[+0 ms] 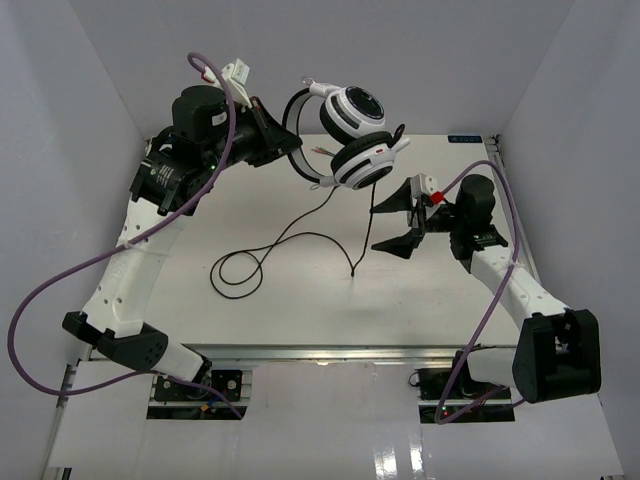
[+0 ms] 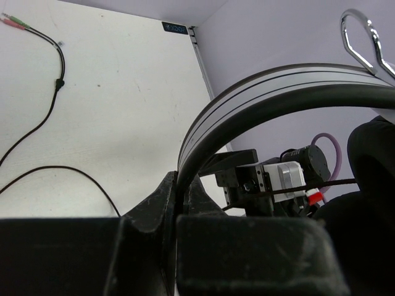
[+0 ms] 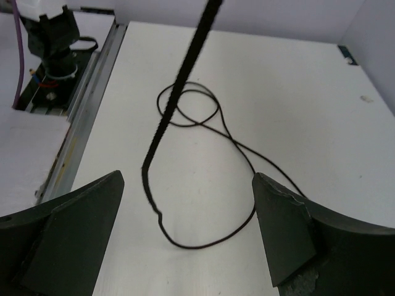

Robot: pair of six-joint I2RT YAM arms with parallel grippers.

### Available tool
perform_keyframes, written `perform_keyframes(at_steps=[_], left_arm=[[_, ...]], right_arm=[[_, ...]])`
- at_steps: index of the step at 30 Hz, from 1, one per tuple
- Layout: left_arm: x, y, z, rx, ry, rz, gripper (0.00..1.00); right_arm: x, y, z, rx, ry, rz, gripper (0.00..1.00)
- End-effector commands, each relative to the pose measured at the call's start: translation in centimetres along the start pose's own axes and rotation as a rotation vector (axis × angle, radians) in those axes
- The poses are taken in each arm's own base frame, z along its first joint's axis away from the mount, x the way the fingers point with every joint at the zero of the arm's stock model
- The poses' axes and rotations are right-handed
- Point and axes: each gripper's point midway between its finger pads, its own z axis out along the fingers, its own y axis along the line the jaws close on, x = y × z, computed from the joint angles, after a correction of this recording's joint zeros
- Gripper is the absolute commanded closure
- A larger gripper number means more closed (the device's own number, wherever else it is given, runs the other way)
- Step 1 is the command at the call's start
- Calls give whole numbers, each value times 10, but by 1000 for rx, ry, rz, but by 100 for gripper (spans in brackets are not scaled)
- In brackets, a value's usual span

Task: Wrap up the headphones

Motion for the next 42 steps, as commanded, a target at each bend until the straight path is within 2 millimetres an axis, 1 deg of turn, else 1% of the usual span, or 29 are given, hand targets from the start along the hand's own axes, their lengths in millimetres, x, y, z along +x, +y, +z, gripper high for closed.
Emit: perform_keyframes(at_steps=[1, 4, 6, 7, 8, 9, 11, 13, 15, 17, 18, 19, 20, 21, 22, 23, 24, 28, 29, 30, 31, 32, 35, 37, 38, 39, 40, 42], left_arm=[[-28, -30, -31, 87, -104, 11, 100], [-28, -31, -30, 94, -103, 14, 100], [-27, -32, -29, 98, -100, 16, 100], [-26, -31, -28, 100, -97, 16, 100], [-26, -32, -27, 105, -94, 16, 100], [-25, -32, -27, 108, -93, 13, 100], [-25, -32, -27, 110, -94, 8, 100], [-28, -33, -29, 108, -108, 9, 100], [-33, -32, -33, 96, -136, 5, 100], [-49, -27, -44, 47, -225, -27, 100], [-58, -21, -46, 14, -278, -48, 100], [-63, -16, -47, -8, -317, -74, 100], [-76, -18, -56, -6, -388, -91, 100], [-77, -19, -57, 7, -401, -103, 100], [-81, -16, -55, 3, -433, -124, 100], [-83, -15, -52, 6, -449, -147, 100], [-84, -14, -49, 11, -456, -165, 100], [-88, -12, -34, 19, -466, -212, 100], [-90, -13, -33, 21, -476, -223, 100], [-93, -11, -32, 13, -489, -227, 100], [-96, -8, -31, 3, -504, -230, 100], [-98, -5, -30, -13, -520, -229, 100], [-106, 12, -17, -99, -556, -168, 100], [-101, 29, 8, -172, -524, -129, 100], [-97, 36, 18, -198, -506, -103, 100], [-89, 47, 34, -230, -473, -91, 100], [-80, 59, 51, -266, -435, -69, 100], [-65, 80, 71, -331, -377, -25, 100]], right_arm=[[-13, 13, 2, -93, 5, -99, 9], [-10, 22, 9, -111, 23, -70, 9], [-11, 29, 17, -124, 31, -60, 9], [-8, 31, 25, -118, 50, -54, 8], [-11, 30, 32, -108, 51, -50, 8], [-10, 36, 40, -112, 51, -34, 8], [-15, 34, 51, -89, 24, 0, 7], [-16, 34, 58, -81, 0, 55, 1], [-21, 34, 60, -80, -27, 61, 10], [-17, 34, 59, -59, -23, 80, 28], [-15, 34, 58, -45, -20, 84, 37], [-10, 35, 57, -33, -14, 95, 48], [-7, 34, 56, -12, -9, 101, 54], [-8, 34, 55, -12, -11, 97, 54], [-8, 31, 55, 12, -8, 103, 64], [-8, 29, 55, 25, -5, 110, 72], [-9, 27, 55, 30, -3, 115, 77], [-21, 20, 57, 42, -5, 124, 86], [-21, 16, 57, 60, 0, 126, 90], [-16, 14, 56, 83, 25, 145, 91], [-13, 10, 55, 112, 48, 141, 92], [-15, 3, 55, 151, 66, 100, 92], [-6, -10, 52, 242, 208, 15, 92], [3, -12, 52, 275, 347, -23, 92], [11, -5, 53, 266, 416, -18, 92], [19, -2, 53, 255, 485, -38, 92], [22, -8, 49, 288, 552, -89, 92], [19, -18, 37, 367, 669, -202, 92]])
